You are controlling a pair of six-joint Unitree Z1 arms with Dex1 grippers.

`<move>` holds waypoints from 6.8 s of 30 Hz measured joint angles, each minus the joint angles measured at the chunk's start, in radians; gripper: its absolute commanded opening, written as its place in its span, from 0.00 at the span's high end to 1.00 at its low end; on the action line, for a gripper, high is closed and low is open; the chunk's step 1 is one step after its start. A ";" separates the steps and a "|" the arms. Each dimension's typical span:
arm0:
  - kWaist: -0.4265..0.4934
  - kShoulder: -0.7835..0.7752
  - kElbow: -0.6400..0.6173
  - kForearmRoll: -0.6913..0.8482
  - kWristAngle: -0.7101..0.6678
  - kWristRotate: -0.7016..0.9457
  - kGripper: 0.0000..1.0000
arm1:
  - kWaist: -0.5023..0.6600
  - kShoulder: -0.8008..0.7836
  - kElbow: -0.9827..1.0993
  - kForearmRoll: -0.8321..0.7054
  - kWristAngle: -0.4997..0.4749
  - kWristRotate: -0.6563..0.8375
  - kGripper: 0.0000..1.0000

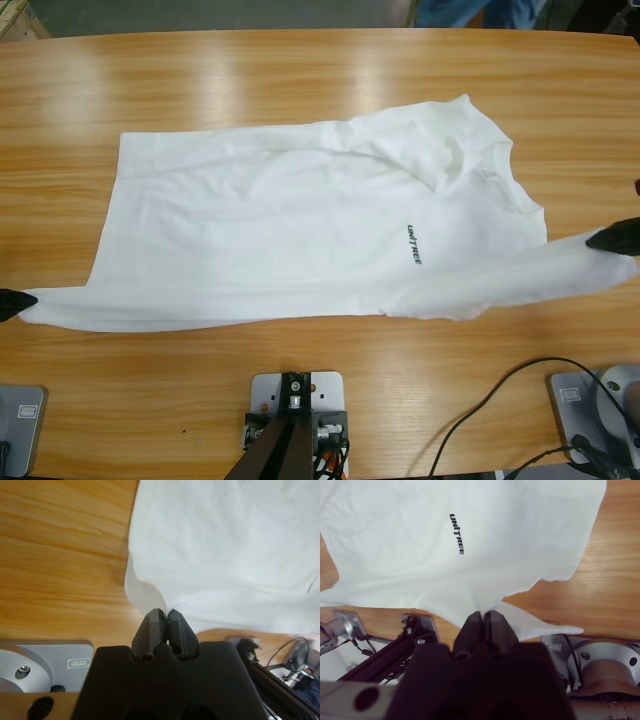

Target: Fold clothes

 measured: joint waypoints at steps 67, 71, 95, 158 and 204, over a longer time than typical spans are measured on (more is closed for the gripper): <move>0.206 0.315 -0.138 -0.072 -0.023 0.275 1.00 | -0.151 0.411 -0.101 -0.097 0.001 -0.217 1.00; 0.213 0.324 -0.138 -0.076 -0.023 0.275 1.00 | -0.172 0.427 -0.102 -0.098 -0.001 -0.223 1.00; 0.241 0.376 -0.148 -0.098 -0.023 0.309 1.00 | -0.180 0.482 -0.137 -0.104 -0.007 -0.253 1.00; 0.163 0.448 -0.190 -0.125 -0.002 0.378 0.14 | -0.163 0.460 -0.144 -0.123 -0.068 -0.267 0.00; 0.132 0.615 -0.266 -0.138 0.039 0.446 0.28 | -0.163 0.461 -0.144 -0.123 -0.068 -0.267 0.00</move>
